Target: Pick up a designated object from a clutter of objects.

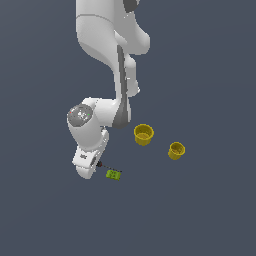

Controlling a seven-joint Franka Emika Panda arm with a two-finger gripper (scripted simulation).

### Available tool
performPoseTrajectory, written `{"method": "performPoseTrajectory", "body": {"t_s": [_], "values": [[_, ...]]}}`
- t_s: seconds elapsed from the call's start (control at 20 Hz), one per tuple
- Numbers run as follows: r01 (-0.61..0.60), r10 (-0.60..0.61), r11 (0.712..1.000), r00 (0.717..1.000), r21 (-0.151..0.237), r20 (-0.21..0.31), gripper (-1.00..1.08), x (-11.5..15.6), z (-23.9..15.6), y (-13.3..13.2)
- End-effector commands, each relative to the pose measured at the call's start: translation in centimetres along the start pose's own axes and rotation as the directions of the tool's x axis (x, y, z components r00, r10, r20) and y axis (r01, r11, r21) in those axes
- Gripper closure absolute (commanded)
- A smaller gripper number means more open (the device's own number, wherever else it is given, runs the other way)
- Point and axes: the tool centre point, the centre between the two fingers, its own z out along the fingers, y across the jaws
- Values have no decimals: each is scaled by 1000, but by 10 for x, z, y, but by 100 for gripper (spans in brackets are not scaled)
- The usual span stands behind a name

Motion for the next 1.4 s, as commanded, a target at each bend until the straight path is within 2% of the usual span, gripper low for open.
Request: {"method": "performPoseTrajectory", "body": {"t_s": [0.0,0.35,0.8,1.05,1.1,1.35], "values": [[12,-12,1000,1000,-1,0,-92,-1,2,0],[11,-11,1000,1000,0,0,-92,-1,7,0],[14,-14,1000,1000,-1,0,-92,-1,46,-1],[15,-15,1000,1000,-1,0,-92,-1,53,0],[15,-15,1000,1000,-1,0,108,-1,53,0],[15,-15,1000,1000,-1,0,108,-1,53,0]]}}
